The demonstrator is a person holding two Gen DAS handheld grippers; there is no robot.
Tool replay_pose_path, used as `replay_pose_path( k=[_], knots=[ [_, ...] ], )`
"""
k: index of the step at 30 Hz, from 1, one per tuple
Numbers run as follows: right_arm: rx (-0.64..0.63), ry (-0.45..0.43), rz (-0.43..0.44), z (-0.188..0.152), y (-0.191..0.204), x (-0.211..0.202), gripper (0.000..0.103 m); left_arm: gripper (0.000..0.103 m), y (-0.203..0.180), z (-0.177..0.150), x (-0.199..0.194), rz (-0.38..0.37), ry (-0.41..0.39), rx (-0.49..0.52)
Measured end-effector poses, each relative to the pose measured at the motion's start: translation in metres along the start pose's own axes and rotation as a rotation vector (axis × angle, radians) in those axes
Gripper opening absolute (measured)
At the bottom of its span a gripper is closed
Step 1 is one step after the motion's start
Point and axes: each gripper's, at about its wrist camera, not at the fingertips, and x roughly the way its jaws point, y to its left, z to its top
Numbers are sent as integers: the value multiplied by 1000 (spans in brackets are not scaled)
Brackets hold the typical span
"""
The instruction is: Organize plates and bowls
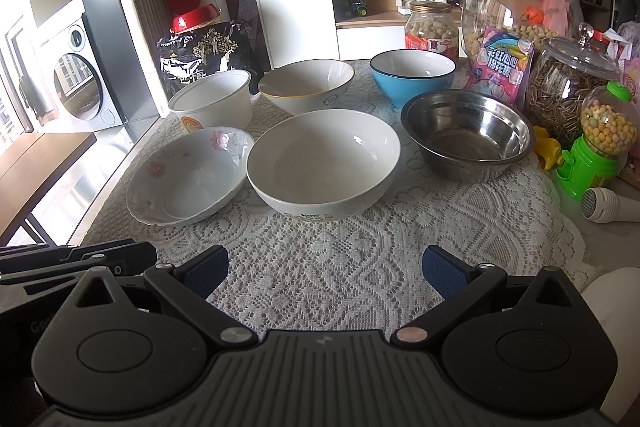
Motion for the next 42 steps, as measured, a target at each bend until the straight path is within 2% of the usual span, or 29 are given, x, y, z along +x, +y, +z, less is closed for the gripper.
replay_pose_path(
  k=[26, 35, 38, 42],
  knots=[
    [-1, -3, 0, -2, 1, 3, 103, 14, 4, 0, 2, 6, 0, -1],
    [21, -42, 10, 13, -18, 20, 103, 14, 4, 22, 25, -8, -6, 30],
    [58, -39, 14, 19, -30, 31, 103, 14, 7, 33, 40, -56, -9, 24],
    [89, -20, 10, 25, -43, 50, 103, 14, 19, 45, 65, -218, -9, -57]
  ],
)
